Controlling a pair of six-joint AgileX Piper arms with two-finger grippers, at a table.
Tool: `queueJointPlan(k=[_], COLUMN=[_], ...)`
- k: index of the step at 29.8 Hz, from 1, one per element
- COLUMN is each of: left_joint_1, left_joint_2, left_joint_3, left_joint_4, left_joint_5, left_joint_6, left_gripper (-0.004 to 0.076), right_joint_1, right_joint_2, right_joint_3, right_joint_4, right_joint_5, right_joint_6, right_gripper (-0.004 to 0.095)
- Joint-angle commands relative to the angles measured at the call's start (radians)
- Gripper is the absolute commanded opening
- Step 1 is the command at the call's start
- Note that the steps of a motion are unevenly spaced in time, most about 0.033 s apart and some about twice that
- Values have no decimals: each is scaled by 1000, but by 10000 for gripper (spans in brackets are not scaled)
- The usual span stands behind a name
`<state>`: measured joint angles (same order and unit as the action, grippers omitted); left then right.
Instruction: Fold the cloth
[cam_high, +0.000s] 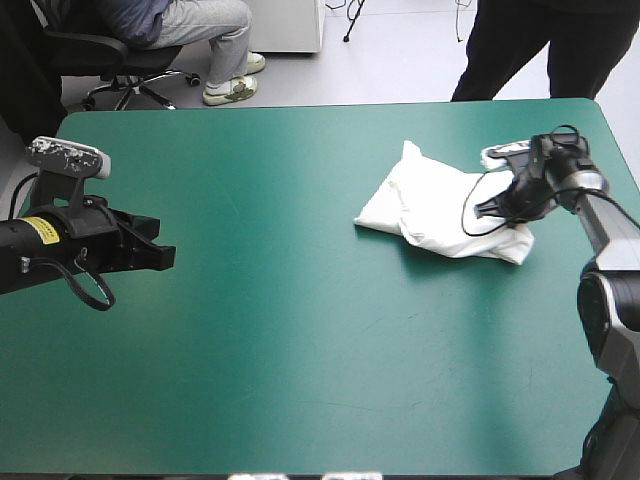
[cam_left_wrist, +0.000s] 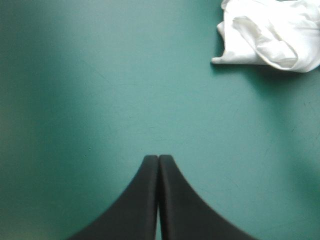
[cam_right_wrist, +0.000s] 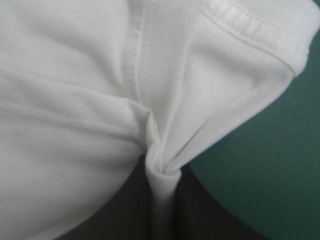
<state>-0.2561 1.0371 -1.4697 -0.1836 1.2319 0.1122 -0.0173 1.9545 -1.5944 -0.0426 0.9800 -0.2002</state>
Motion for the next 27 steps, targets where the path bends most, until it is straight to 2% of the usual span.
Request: queueJointPlan(k=[1,9,14,21,23,27], left_joint_1=[0,0,0,0,0,0], left_joint_2=[-8,-8,-8,-8,-6,0], left_joint_3=[-20,-20,-20,-20,-20,-20], left_joint_4=[-20,-20,-20,-19,-20,-20], left_joint_5=[-2,-7,-19,-28,-28,-21], left_joint_6=[-9,-9,-9,-4,-2,-2], left_gripper=[-17,-17,-17,-17,-17,-17], right_joint_1=[-111,-285,-354,-368,-368,-368], right_joint_2=[-110,-233,-273,-271,-257,-241], right_joint_3=[61,231,247,247,247,247], right_joint_4=[-58,-235,-222,-129,-131,-124], right_joint_5=[-51,-136,-144,-92,-67,-35], right_joint_6=[-8,127,153,139,139,136], right_gripper=[-13,-13,-13,-2,45,258])
